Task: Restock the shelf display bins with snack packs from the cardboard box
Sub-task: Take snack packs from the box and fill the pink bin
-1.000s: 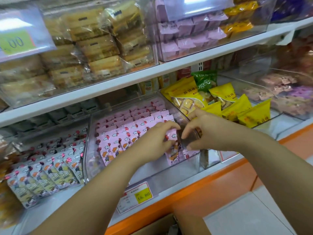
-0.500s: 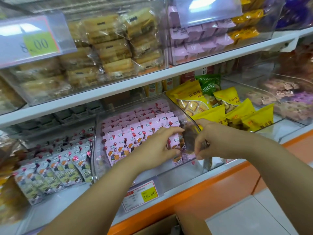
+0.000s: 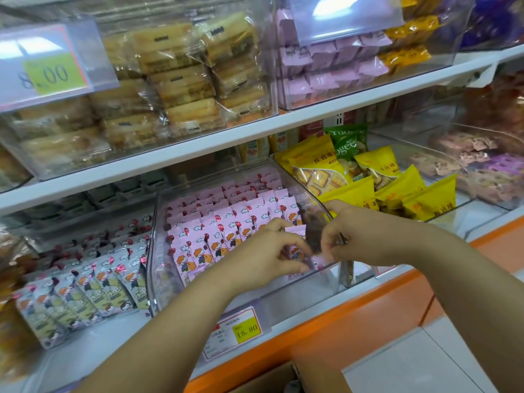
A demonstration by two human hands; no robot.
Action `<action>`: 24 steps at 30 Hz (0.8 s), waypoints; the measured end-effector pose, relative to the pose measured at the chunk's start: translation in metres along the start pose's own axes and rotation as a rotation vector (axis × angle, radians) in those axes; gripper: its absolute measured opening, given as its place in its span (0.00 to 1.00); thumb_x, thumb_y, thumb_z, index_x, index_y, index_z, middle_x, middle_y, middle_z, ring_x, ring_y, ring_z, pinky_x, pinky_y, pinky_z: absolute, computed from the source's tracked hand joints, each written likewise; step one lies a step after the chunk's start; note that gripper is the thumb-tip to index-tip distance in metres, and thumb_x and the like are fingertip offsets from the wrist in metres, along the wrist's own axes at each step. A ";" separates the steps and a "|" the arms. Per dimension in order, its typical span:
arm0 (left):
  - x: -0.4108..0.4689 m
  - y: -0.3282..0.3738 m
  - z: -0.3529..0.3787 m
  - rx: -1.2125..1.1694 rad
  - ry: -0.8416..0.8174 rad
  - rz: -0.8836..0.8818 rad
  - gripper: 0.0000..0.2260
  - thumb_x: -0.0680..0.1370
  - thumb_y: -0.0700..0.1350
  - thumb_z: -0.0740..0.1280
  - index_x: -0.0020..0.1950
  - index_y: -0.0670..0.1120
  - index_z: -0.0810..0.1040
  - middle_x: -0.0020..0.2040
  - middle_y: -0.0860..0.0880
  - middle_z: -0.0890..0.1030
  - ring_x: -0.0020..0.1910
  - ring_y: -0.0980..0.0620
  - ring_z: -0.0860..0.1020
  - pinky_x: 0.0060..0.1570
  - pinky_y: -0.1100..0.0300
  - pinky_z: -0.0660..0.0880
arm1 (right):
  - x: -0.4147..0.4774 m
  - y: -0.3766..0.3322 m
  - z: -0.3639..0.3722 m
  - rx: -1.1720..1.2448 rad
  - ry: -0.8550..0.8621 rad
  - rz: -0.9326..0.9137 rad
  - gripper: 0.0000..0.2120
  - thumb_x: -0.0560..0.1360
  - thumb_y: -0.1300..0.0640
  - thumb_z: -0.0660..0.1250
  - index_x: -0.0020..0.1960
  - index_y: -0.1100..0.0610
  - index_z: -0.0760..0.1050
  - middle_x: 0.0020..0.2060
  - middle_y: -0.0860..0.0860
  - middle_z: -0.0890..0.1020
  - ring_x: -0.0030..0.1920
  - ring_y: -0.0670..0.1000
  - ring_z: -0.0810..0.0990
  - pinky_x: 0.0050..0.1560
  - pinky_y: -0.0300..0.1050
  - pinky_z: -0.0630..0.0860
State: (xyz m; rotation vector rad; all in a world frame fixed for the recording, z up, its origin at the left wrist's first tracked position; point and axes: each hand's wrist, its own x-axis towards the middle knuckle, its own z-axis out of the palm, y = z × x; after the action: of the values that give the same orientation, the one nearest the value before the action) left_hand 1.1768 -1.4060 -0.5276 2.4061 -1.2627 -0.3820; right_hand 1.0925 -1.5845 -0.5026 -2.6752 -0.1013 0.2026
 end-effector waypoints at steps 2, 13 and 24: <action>0.002 -0.001 0.002 -0.028 0.036 -0.016 0.18 0.73 0.53 0.72 0.62 0.53 0.76 0.56 0.51 0.66 0.52 0.52 0.71 0.48 0.65 0.67 | 0.003 -0.003 0.004 0.022 0.180 -0.001 0.14 0.76 0.58 0.65 0.34 0.43 0.71 0.63 0.50 0.66 0.67 0.50 0.70 0.55 0.46 0.71; 0.027 -0.001 0.010 0.051 0.253 -0.200 0.26 0.74 0.59 0.68 0.69 0.53 0.66 0.61 0.47 0.69 0.57 0.46 0.73 0.55 0.52 0.73 | 0.024 0.000 0.029 0.006 0.613 0.067 0.11 0.74 0.55 0.69 0.56 0.51 0.78 0.59 0.46 0.72 0.49 0.52 0.78 0.42 0.44 0.72; 0.023 -0.004 0.000 0.109 0.193 -0.163 0.20 0.75 0.51 0.71 0.65 0.52 0.69 0.61 0.50 0.71 0.47 0.50 0.76 0.49 0.55 0.73 | 0.021 -0.006 0.023 -0.167 0.446 0.134 0.19 0.75 0.47 0.68 0.65 0.44 0.73 0.67 0.46 0.63 0.56 0.49 0.75 0.41 0.41 0.67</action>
State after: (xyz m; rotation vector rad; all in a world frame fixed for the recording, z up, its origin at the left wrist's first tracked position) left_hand 1.1919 -1.4234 -0.5310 2.5751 -1.0322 -0.1239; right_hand 1.1097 -1.5672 -0.5230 -2.8229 0.2092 -0.3785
